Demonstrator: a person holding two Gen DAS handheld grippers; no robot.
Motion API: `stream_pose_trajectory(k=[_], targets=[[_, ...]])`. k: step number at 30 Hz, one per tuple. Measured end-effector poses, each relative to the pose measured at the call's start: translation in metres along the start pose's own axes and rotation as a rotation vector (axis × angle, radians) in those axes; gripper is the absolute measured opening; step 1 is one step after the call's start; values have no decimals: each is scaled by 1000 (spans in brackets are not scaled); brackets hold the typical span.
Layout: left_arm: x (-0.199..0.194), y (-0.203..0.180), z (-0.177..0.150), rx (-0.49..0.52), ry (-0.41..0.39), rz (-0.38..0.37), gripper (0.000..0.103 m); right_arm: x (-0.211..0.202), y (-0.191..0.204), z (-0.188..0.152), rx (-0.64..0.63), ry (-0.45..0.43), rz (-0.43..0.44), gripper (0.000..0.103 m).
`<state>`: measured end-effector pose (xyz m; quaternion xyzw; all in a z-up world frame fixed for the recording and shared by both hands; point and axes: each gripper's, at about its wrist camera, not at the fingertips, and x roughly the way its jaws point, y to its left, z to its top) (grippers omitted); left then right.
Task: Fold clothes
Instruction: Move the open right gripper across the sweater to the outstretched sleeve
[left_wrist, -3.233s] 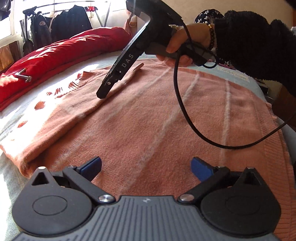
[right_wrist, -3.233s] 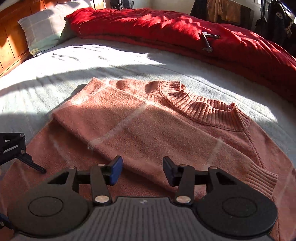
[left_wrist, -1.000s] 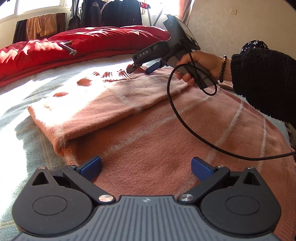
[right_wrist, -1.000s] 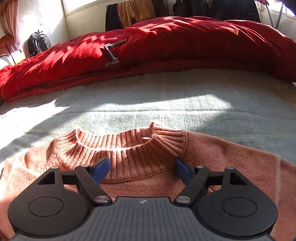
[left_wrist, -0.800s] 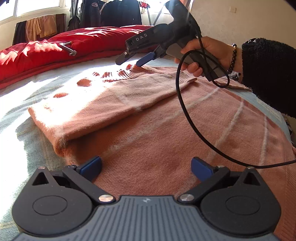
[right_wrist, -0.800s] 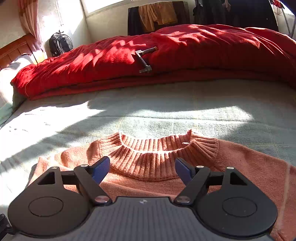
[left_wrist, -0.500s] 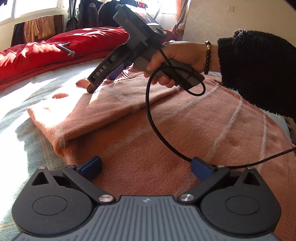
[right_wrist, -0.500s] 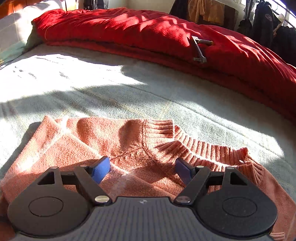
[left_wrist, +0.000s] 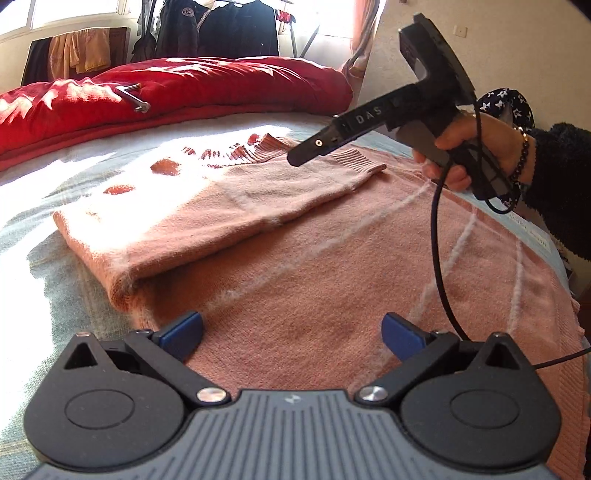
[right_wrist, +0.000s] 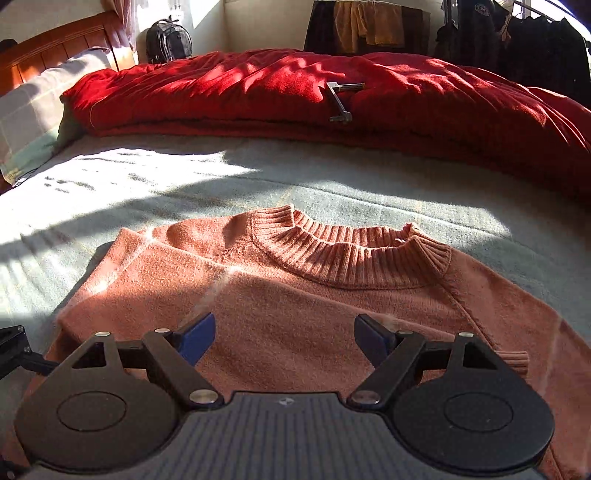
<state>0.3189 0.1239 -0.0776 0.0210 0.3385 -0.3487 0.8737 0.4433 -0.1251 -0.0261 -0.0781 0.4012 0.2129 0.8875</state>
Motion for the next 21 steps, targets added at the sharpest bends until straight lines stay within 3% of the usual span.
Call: stream_pose_trajectory(k=[8,13,21], targets=[[7,-4,-1,34,5,20,102,-59,-26,-59,24,-8,-47,90],[9,-7,-1,50,11,34,102,-101,-42,-85,98,-34,-80,101],[9,-6,-2,51,10,33,102,-118,-47,-106,146,-17,-116,101]])
